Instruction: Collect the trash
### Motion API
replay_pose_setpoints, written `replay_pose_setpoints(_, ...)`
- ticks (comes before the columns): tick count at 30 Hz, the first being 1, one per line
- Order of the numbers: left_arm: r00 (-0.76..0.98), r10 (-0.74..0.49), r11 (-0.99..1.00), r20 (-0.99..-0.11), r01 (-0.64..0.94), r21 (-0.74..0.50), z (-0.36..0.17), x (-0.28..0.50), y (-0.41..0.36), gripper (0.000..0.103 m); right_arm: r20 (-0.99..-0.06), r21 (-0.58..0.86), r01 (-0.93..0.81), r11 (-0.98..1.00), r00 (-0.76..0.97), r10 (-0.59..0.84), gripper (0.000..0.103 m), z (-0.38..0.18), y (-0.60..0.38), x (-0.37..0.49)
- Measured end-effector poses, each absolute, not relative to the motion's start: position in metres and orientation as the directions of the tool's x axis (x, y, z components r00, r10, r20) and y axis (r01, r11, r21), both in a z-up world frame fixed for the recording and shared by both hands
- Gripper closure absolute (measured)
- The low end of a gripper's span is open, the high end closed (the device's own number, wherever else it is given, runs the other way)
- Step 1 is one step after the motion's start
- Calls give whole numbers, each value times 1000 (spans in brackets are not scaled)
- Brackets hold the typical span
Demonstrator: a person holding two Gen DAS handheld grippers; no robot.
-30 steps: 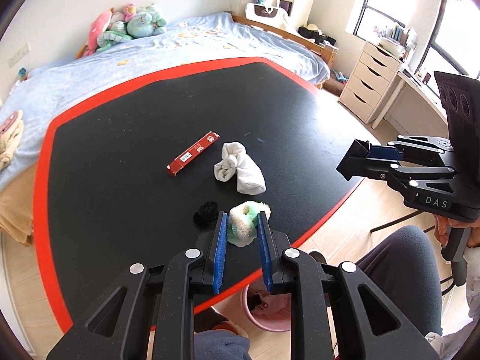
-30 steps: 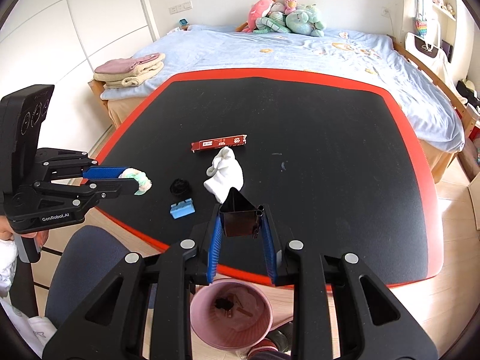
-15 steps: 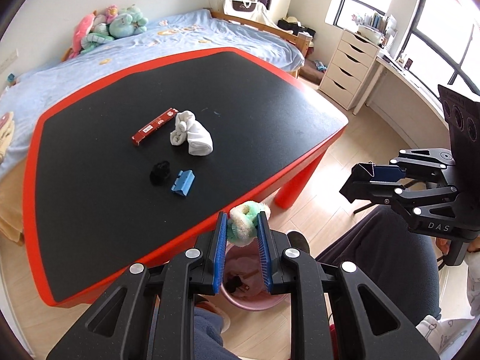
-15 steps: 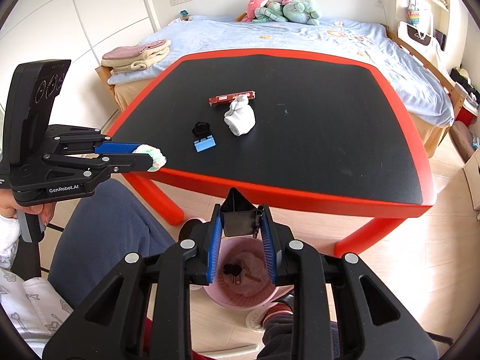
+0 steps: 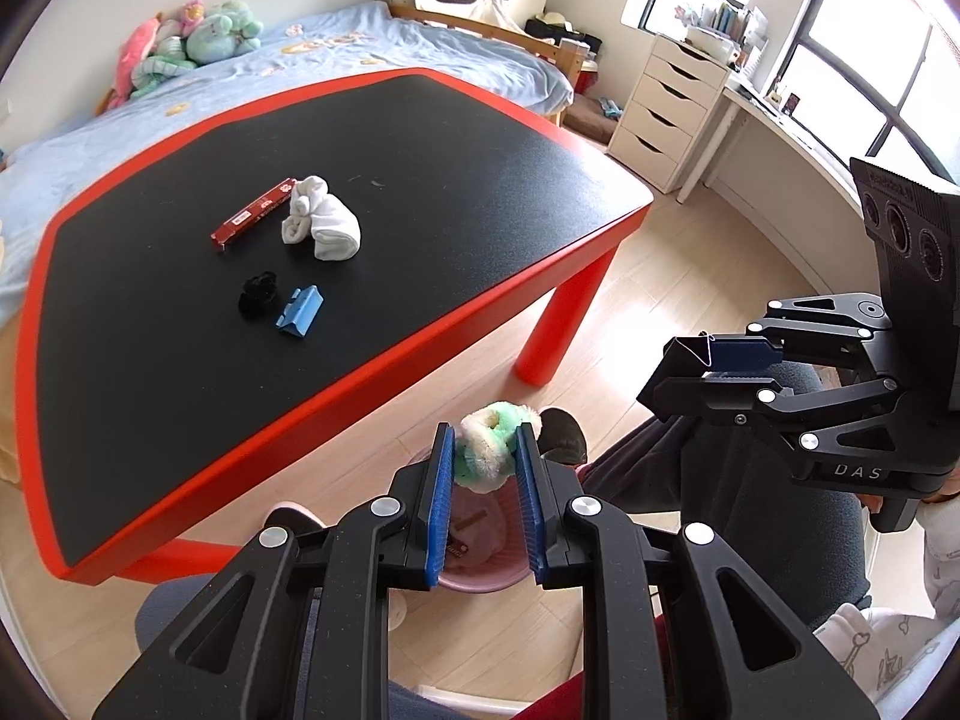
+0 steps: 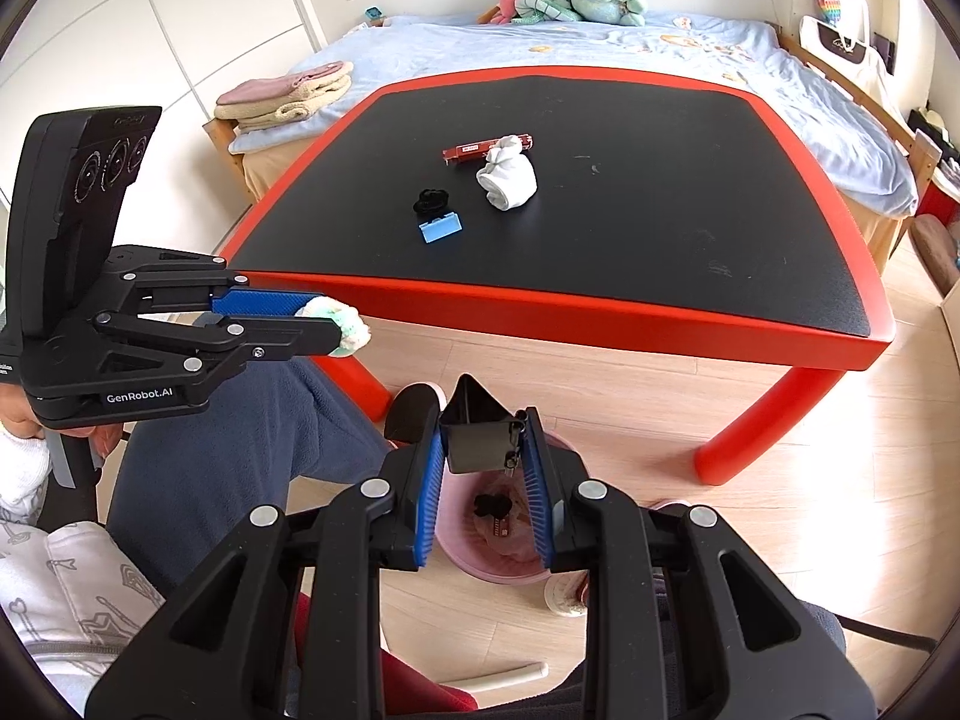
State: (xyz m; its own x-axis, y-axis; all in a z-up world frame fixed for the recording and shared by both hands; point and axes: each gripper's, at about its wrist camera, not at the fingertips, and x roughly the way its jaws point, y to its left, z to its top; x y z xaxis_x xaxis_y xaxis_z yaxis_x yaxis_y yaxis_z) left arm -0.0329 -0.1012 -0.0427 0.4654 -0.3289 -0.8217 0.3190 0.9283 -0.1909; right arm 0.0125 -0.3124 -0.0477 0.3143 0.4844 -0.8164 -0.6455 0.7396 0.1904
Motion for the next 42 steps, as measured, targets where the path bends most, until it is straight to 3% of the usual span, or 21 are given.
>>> replay_pose_setpoints(2, 465, -335, 926, -819, 324, -194, -43, -35, -103, 76, -817, 182, -643, 744, 322, 478, 71, -47, -314, 13)
replay_pose_setpoints(4, 477, -320, 933, -819, 311, -183, -43, -35, -102, 52, -811, 178, -633, 753, 338, 477, 26, -45, -317, 14)
replay_pose_setpoints(6, 498, -316, 938, -807, 291, -187, -42, -35, -98, 23, -812, 169, -622, 764, 352, 466, 15, -45, -319, 14)
replay_pose_setpoints(7, 507, -309, 941, -805, 282, -184, -41, -36, -96, 19, -815, 162, -617, 770, 356, 458, 12, -45, -319, 14)
replay_pose_setpoints(12, 526, -287, 953, -801, 241, -183, -39, -37, -88, 8, -820, 164, -610, 775, 353, 451, 7, -49, -319, 15)
replay_pose_setpoints(42, 565, -219, 976, -795, 135, -173, -27, -17, -45, 8, -808, 161, -629, 761, 359, 468, 3, -34, -296, 50)
